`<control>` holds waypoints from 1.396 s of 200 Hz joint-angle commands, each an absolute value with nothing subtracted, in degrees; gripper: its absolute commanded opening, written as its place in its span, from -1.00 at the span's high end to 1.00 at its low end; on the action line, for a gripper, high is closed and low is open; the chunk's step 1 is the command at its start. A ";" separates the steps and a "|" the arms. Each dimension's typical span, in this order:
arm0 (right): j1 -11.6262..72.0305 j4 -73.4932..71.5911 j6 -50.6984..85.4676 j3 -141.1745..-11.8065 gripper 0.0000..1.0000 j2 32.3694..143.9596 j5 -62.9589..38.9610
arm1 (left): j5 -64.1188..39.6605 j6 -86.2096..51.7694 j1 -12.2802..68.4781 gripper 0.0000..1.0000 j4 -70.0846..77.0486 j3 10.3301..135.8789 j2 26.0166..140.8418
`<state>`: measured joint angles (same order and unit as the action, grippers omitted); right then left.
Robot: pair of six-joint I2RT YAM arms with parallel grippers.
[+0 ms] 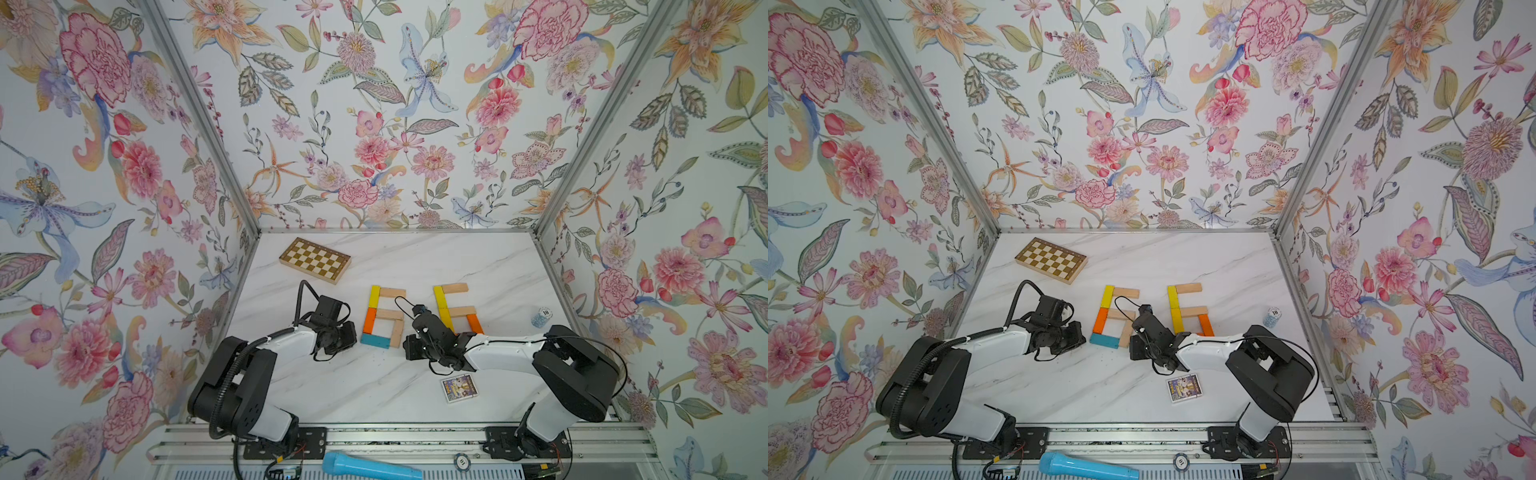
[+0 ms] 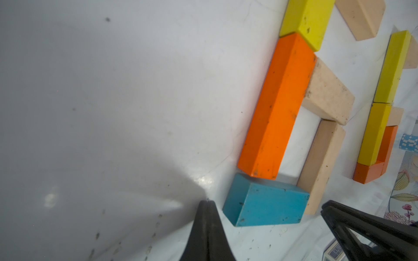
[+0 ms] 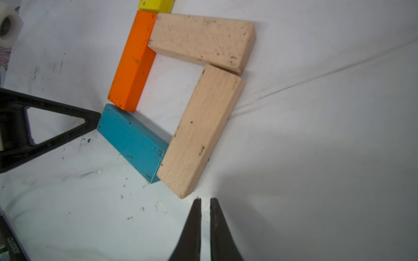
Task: Assemble the number 6 with building blocks
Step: Assemble the building block at the center of the board, then reset both arms
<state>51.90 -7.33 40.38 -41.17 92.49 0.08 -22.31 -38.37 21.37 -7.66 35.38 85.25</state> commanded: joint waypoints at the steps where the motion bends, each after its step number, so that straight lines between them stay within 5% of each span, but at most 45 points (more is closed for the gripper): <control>1: 50.87 -4.31 35.80 -40.68 0.70 85.14 1.75 | -20.64 -37.31 20.92 0.94 -12.57 36.59 82.05; 33: 46.62 3.51 30.11 -41.22 0.33 73.46 6.78 | -13.80 -32.96 20.83 -0.17 -18.36 41.53 74.79; 45: 43.70 7.16 27.51 -40.89 0.08 68.10 10.68 | -10.13 -31.08 20.85 -0.71 -20.26 43.77 71.93; 57: 40.69 10.18 24.19 -40.07 -0.22 62.11 15.98 | -6.99 -28.48 20.82 -0.97 -21.72 46.49 69.39; 81: 31.99 10.35 16.93 -35.53 -0.76 49.71 21.62 | 1.73 -22.32 20.75 -0.98 -21.77 50.18 65.23; 108: 17.14 6.14 12.00 -28.48 -0.94 40.94 20.80 | 12.79 -12.85 20.67 -0.98 -12.49 45.90 60.36; 140: 8.05 -10.49 11.50 -16.70 -0.98 35.96 18.61 | 17.99 -6.65 16.22 -0.98 7.77 28.90 53.61; 180: 0.52 -25.03 10.65 -9.95 -0.98 43.75 15.23 | 18.71 -3.38 9.18 -0.98 28.13 16.27 56.17; 214: -0.46 -35.58 8.72 -8.46 -0.98 53.91 14.81 | 14.49 -3.64 1.50 -0.98 41.78 11.99 64.12; 279: -3.61 -49.40 5.43 -11.96 -0.98 69.58 10.86 | 8.14 -0.27 0.00 -0.98 57.26 18.17 82.19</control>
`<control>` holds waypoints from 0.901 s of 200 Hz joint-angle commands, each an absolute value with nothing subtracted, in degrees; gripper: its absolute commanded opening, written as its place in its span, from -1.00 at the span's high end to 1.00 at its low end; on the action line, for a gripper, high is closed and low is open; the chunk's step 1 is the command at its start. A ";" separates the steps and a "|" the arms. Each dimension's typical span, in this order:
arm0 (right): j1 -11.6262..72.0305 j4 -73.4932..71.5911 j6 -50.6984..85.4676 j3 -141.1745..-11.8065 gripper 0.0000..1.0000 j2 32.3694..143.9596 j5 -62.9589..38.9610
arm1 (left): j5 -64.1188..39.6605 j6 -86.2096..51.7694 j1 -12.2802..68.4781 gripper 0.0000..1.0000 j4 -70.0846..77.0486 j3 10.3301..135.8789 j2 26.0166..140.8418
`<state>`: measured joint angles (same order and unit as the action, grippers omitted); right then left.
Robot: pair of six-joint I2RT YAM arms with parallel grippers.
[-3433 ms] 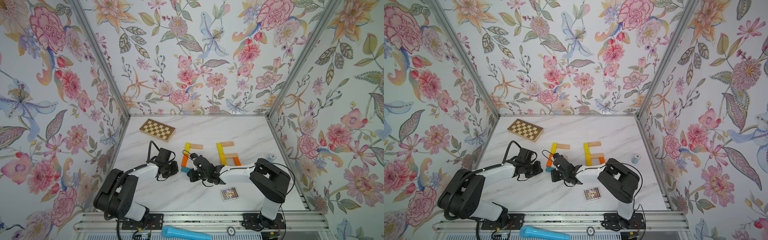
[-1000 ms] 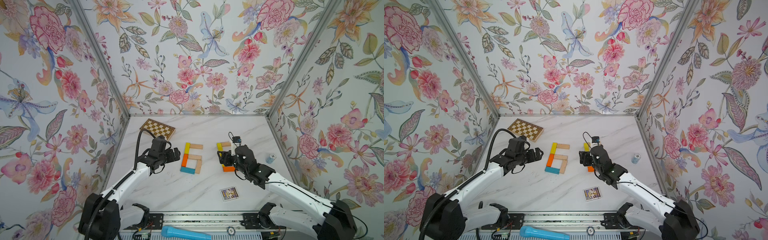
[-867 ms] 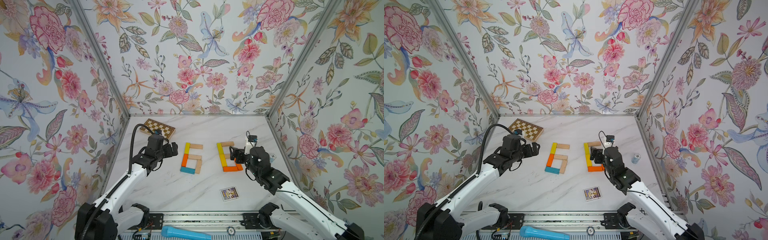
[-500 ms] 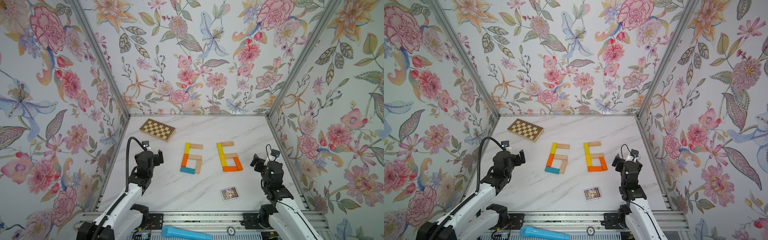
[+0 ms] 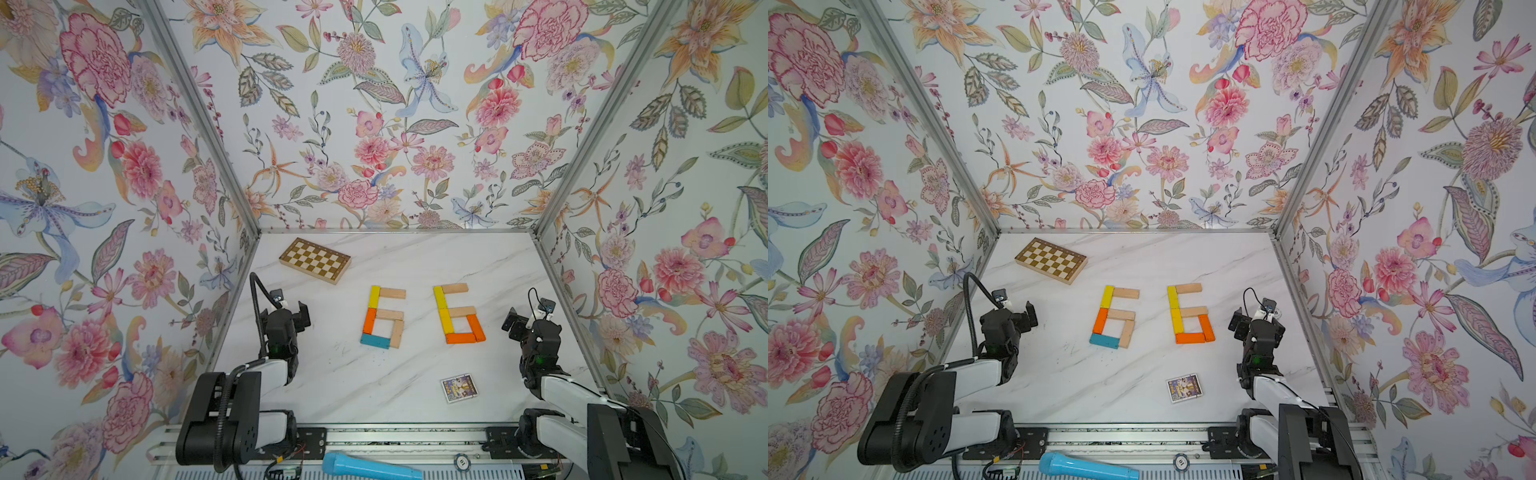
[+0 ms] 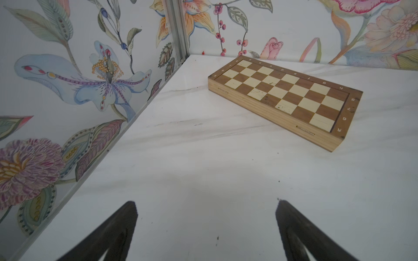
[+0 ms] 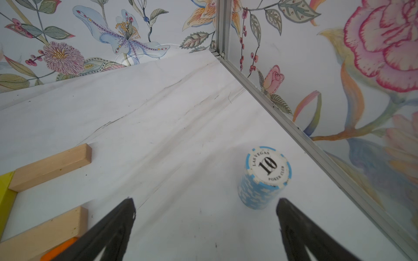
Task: Assemble the number 6 with building blocks
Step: Reset both arms
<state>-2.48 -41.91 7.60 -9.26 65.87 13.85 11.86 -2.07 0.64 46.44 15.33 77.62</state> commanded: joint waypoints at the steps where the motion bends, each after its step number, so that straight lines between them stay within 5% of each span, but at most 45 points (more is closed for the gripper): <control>1: -3.61 -49.53 5.35 -12.00 -0.98 69.77 10.75 | 7.98 -0.22 0.04 -0.98 57.68 18.18 82.58; 67: -4.04 -52.41 4.02 -16.59 -0.98 77.62 4.26 | 5.75 1.40 0.52 -0.98 67.91 16.37 89.12; 103: -1.87 -80.78 2.24 -9.46 -0.98 90.77 6.00 | 12.28 0.81 1.66 -0.98 70.40 15.38 89.12; 120: -2.18 -64.52 2.97 -14.39 -0.98 86.58 6.06 | 12.05 0.97 1.77 -0.98 69.96 15.63 89.13; 180: -4.77 -61.03 5.62 -17.83 -0.98 88.57 4.60 | 12.04 1.06 1.85 -0.98 69.87 15.67 89.18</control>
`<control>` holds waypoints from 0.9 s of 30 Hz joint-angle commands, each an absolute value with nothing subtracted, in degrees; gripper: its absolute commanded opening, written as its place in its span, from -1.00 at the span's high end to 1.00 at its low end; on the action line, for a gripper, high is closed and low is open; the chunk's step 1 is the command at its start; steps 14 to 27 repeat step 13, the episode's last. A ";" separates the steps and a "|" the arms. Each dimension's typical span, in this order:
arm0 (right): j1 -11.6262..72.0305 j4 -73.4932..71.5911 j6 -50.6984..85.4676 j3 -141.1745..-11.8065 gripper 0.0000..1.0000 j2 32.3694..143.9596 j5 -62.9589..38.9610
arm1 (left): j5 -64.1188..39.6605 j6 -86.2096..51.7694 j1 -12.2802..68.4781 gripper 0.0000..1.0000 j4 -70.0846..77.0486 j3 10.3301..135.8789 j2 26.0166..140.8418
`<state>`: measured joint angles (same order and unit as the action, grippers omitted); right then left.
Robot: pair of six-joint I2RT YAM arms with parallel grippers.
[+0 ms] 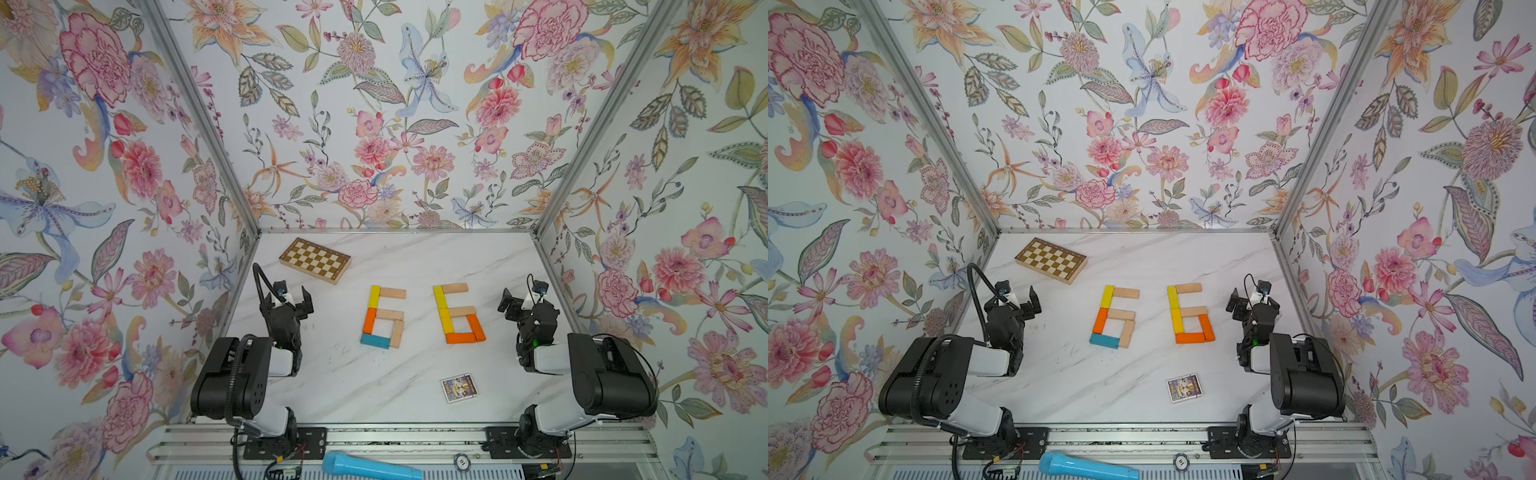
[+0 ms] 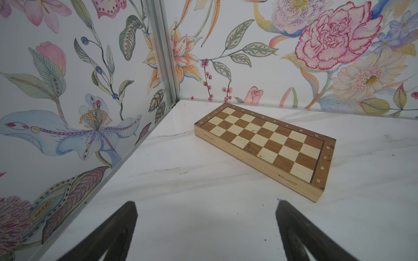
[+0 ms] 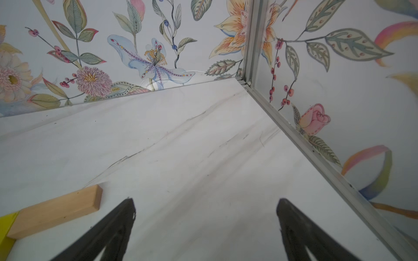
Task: Assemble the number 6 with building blocks
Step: Reset both arms
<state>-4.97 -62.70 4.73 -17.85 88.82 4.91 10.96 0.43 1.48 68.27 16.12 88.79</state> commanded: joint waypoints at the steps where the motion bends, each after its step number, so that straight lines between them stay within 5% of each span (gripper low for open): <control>1: -4.76 -61.15 5.62 -17.79 -0.98 88.58 4.67 | 12.04 1.10 1.85 -0.98 69.87 15.70 89.15; 27: -4.22 -61.35 5.34 -17.67 -0.98 88.55 5.61 | 11.67 1.07 1.77 -0.98 69.87 15.64 89.17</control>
